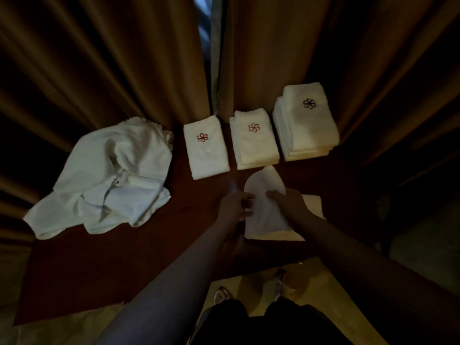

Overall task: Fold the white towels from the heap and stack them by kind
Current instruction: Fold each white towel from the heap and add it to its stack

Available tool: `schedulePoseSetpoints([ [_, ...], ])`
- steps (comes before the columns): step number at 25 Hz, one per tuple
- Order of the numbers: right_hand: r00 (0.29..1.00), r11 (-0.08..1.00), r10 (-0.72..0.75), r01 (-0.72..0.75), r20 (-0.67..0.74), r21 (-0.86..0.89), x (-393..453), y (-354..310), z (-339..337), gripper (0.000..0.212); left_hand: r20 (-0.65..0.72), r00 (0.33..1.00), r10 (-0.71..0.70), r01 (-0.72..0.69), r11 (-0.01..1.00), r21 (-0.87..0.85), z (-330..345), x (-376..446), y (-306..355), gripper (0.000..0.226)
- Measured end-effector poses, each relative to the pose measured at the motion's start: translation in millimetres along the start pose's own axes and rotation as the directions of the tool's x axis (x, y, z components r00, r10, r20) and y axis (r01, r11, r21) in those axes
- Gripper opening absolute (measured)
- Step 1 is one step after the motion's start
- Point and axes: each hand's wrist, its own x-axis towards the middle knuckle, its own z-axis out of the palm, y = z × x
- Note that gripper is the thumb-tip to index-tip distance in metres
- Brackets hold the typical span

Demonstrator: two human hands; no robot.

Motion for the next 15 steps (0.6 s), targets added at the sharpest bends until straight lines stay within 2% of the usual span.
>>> schedulePoseSetpoints([
  [2, 1.000, 0.999, 0.016, -0.016, -0.002, 0.029, 6, 10, -24, 0.047, -0.106, 0.994, -0.006, 0.014, 0.997, 0.079, 10, 13, -15, 0.016],
  [4, 0.999, 0.997, 0.037, -0.038, 0.015, 0.063, 13, 20, -46, 0.048, -0.144, 0.990, 0.012, 0.013, 0.985, 0.170, 18, 22, -30, 0.017],
  [7, 0.993, 0.986, 0.113, -0.116, 0.031, 0.123, 29, 37, -80, 0.050, -0.154, 0.980, -0.126, 0.149, 0.978, 0.147, 30, 38, -49, 0.028],
  [8, 0.990, 0.980, 0.136, -0.139, 0.030, 0.141, 34, 44, -90, 0.051, -0.163, 0.979, -0.122, 0.157, 0.963, 0.221, 34, 46, -56, 0.030],
  [11, 0.982, 0.967, 0.186, -0.189, 0.036, 0.171, 55, 74, -118, 0.058, -0.173, 0.985, 0.017, 0.074, 0.857, 0.509, 55, 60, -71, 0.038],
  [13, 0.974, 0.962, 0.220, -0.225, 0.046, 0.158, 66, 92, -130, 0.060, -0.190, 0.980, 0.066, 0.057, 0.813, 0.579, 66, 66, -76, 0.049],
  [15, 0.970, 0.963, 0.242, -0.244, 0.030, 0.113, 80, 107, -139, 0.059, -0.206, 0.977, 0.051, 0.079, 0.814, 0.575, 74, 75, -78, 0.060],
])
